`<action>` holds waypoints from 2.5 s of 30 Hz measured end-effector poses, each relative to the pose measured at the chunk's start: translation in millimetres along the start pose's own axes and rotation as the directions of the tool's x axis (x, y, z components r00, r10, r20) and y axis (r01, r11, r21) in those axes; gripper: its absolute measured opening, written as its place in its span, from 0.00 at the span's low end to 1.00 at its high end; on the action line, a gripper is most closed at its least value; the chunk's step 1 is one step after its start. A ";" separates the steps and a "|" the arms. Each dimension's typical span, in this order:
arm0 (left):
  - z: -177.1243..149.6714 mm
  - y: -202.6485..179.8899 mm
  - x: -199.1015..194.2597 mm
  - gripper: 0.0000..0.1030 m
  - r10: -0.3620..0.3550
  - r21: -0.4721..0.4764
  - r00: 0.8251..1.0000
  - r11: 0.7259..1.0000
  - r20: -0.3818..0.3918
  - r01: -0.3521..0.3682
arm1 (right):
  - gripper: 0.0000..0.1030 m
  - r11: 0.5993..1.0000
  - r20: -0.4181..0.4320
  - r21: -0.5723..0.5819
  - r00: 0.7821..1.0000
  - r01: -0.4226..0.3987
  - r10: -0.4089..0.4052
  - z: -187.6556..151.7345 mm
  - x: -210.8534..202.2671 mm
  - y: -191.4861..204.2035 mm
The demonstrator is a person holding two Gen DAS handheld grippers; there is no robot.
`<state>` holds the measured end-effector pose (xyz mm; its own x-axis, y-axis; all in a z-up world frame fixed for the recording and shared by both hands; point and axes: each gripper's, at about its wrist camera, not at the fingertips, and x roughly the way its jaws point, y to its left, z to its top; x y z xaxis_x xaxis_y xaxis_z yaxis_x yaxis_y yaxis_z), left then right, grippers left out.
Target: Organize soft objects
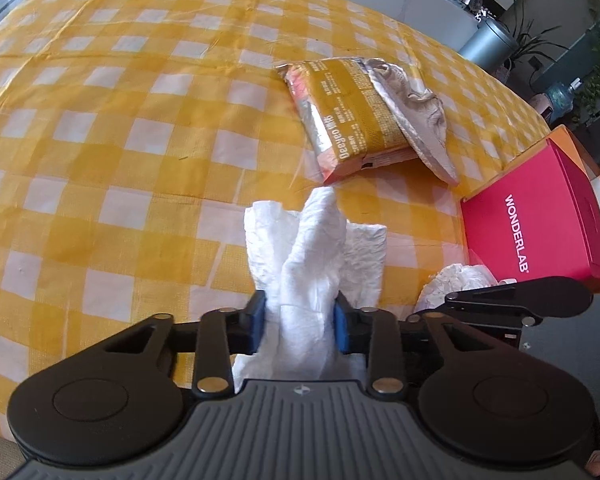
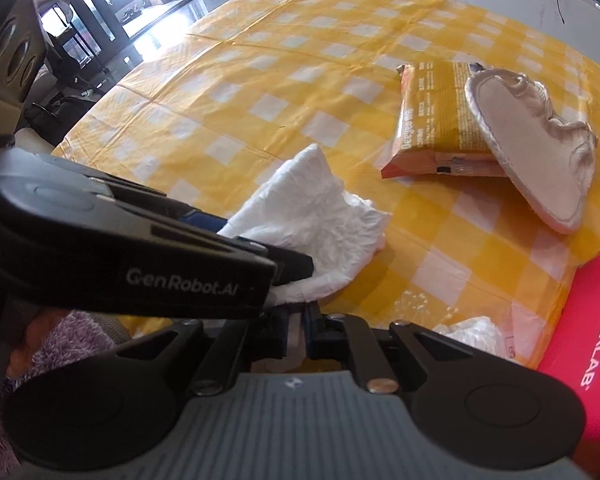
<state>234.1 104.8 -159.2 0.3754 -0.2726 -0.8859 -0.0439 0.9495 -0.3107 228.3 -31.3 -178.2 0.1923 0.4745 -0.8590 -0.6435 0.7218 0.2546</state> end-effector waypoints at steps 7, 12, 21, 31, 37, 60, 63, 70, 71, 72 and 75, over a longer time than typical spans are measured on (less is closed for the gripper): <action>3.3 5.4 -12.0 0.14 0.027 0.024 0.998 0.999 0.064 -0.029 | 0.08 1.000 0.029 0.015 1.000 0.006 -0.006 7.8 -11.3 0.0; 19.7 11.0 -25.4 0.13 0.043 0.032 0.992 0.998 0.119 -0.047 | 0.11 0.995 0.095 0.008 0.990 0.100 -0.100 19.1 -30.9 -7.6; 36.7 5.8 -22.8 0.13 0.057 0.084 0.986 0.994 0.155 -0.071 | 0.47 0.930 0.146 -0.014 0.920 0.368 -0.363 53.3 -29.6 -39.6; 36.9 7.2 -26.9 0.13 0.037 0.080 0.988 0.996 0.152 -0.050 | 0.06 0.904 0.110 -0.052 0.902 0.425 -0.418 66.8 -3.3 -48.1; 30.1 0.5 -49.0 0.13 0.031 0.082 0.983 0.996 0.179 -0.047 | 0.01 0.894 0.185 -0.059 0.885 0.444 -0.427 62.4 -36.7 -36.1; -19.7 -105.5 -182.1 0.13 -0.087 0.219 0.936 0.976 0.340 0.011 | 0.01 0.902 0.471 0.017 0.792 0.431 -0.388 -28.3 -269.6 35.1; -23.5 -133.7 -183.9 0.14 -0.126 0.271 0.931 0.962 0.341 0.031 | 0.01 0.889 0.484 0.055 0.767 0.454 -0.422 -53.1 -298.1 29.1; -17.2 -203.3 -161.8 0.14 -0.210 0.383 0.932 0.920 0.296 0.085 | 0.01 0.831 0.467 0.154 0.702 0.534 -0.538 -105.0 -344.5 -5.0; -14.7 -214.1 -156.3 0.14 -0.219 0.398 0.934 0.913 0.284 0.094 | 0.01 0.822 0.459 0.166 0.696 0.544 -0.553 -111.4 -349.0 -12.0; -13.2 -224.8 -149.8 0.14 -0.228 0.414 0.935 0.905 0.271 0.100 | 0.01 0.813 0.450 0.175 0.690 0.555 -0.568 -116.8 -352.0 -18.3; -10.3 -257.6 -128.1 0.13 -0.240 0.462 0.942 0.880 0.235 0.109 | 0.01 0.787 0.414 0.207 0.677 0.581 -0.608 -130.6 -354.9 -43.8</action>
<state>187.8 -106.5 30.8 0.5813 -0.4482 -0.6791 0.4302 0.8777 -0.2111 91.5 -297.1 57.5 0.8282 0.0906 -0.5530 -0.2417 0.9481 -0.2066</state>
